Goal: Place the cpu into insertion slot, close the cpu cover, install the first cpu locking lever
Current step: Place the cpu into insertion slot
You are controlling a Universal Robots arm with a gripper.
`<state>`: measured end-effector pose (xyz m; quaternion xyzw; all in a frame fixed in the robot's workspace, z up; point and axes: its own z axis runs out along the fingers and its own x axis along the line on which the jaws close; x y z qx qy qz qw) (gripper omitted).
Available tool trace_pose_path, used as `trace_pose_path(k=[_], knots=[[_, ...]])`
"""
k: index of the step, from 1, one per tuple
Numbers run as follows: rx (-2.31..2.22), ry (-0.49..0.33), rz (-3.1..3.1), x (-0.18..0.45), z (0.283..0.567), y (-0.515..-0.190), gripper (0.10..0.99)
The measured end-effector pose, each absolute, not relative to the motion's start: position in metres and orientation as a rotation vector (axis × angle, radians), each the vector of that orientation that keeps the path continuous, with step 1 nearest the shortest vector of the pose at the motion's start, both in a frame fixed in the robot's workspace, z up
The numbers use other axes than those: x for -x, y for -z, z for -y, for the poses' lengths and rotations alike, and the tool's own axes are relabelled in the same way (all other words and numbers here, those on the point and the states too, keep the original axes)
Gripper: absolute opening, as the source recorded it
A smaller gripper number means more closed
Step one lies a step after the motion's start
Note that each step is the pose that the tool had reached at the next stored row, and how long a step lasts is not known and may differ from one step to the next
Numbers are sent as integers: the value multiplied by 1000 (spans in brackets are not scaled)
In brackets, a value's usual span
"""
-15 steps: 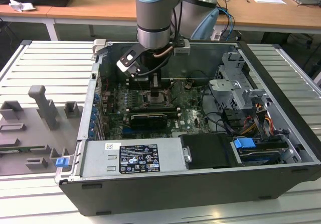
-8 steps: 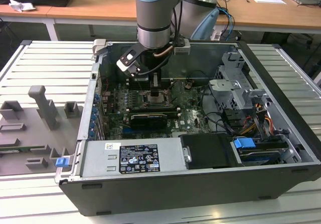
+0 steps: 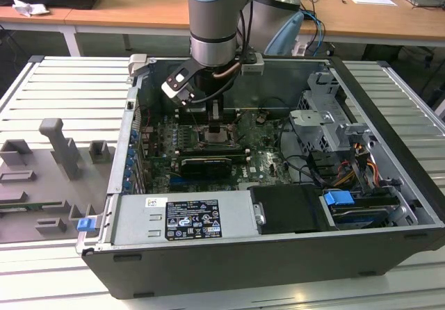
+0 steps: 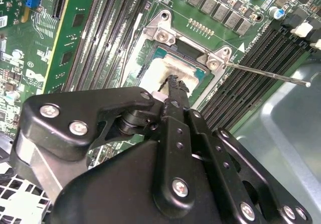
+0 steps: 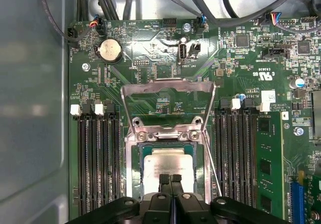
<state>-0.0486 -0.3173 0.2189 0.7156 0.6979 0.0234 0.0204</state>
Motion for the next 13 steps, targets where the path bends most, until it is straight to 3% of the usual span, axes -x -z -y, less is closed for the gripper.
trace_pose_path(k=[13], knots=[[-2219,-72,-2164,49,317,-222,106]])
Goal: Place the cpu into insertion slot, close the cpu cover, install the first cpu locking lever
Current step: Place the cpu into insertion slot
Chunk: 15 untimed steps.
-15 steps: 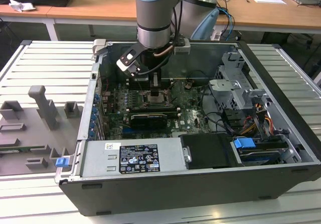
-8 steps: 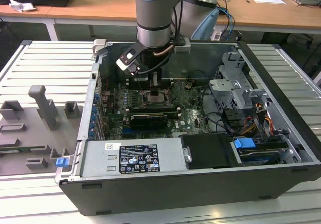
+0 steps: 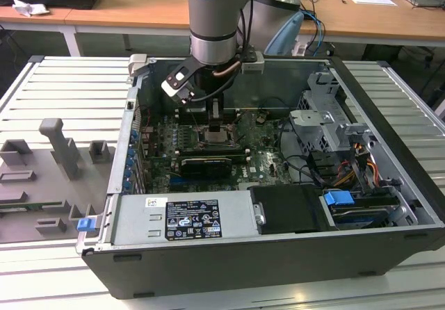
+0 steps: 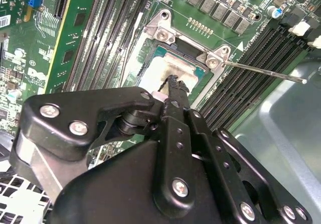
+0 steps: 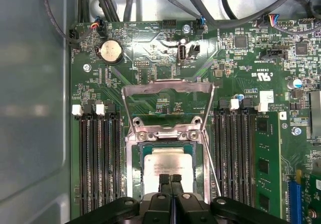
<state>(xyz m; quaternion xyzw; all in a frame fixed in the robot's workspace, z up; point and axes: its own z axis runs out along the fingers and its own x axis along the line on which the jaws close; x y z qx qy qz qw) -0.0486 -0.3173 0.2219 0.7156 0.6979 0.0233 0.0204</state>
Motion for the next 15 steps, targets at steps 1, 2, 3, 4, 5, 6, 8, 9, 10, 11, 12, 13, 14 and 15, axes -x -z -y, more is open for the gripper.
trace_pose_path(k=[1,2,3,4,5,6,8,9,10,11,12,13,14,15], knots=[[-2219,-72,-2164,49,317,-222,106],[-2219,-72,-2164,49,317,-222,106],[-2219,-72,-2164,49,317,-223,106],[-2219,-72,-2164,49,317,-223,106],[-2219,-72,-2164,49,317,-223,106],[-2219,-72,-2164,49,317,-224,106],[-2219,-72,-2164,49,317,-226,106],[-2219,-72,-2165,49,317,-227,106],[-2219,-72,-2165,49,317,-229,106],[-2219,-72,-2165,49,317,-230,106],[-2220,-72,-2165,49,317,-232,106],[-2220,-72,-2165,49,317,-234,106],[-2220,-72,-2165,49,317,-234,106],[-2220,-72,-2165,49,317,-235,106]])
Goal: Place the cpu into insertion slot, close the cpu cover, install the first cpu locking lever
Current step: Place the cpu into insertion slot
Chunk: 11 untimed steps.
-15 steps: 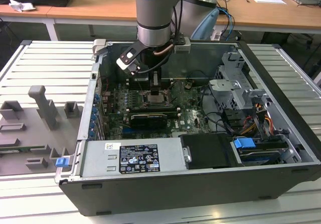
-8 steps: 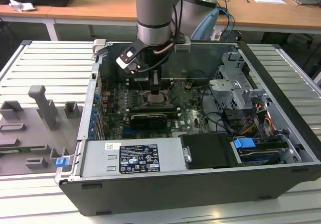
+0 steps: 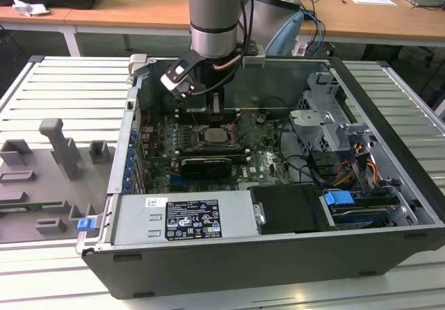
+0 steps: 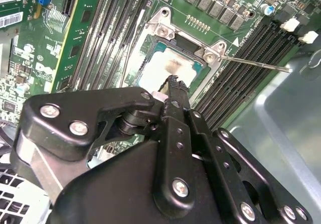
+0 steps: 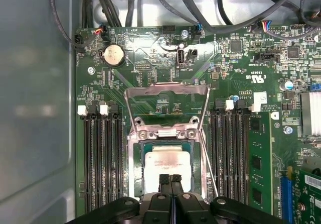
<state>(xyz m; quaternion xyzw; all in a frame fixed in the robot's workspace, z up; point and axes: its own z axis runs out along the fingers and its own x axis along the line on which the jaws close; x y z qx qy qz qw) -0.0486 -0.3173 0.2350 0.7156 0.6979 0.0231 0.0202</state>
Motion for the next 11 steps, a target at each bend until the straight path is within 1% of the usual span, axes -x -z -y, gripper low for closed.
trace_pose_path(k=[11], knots=[[-2220,-72,-2165,49,317,-246,106]])
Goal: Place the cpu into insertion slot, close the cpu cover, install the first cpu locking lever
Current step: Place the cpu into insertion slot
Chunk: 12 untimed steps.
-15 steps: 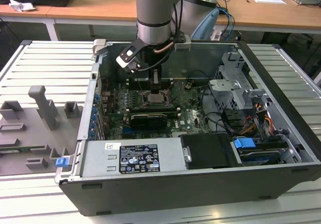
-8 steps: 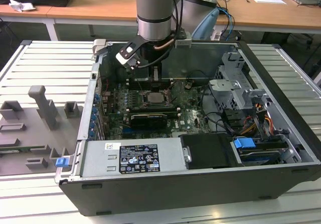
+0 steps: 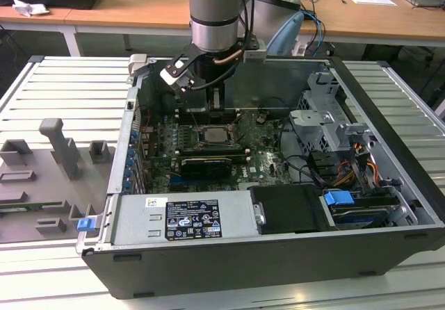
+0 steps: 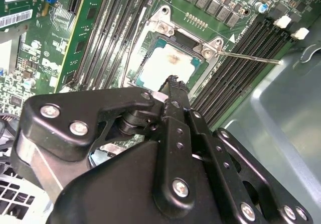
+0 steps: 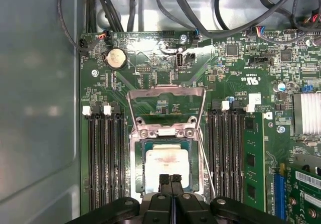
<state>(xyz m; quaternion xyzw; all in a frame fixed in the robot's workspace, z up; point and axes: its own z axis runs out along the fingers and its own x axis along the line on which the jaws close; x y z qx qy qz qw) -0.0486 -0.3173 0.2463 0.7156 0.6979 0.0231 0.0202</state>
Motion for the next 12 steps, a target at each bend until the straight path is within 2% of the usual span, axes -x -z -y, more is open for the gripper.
trace_pose_path(k=[12], knots=[[-2230,-51,-2174,39,317,-251,106]])
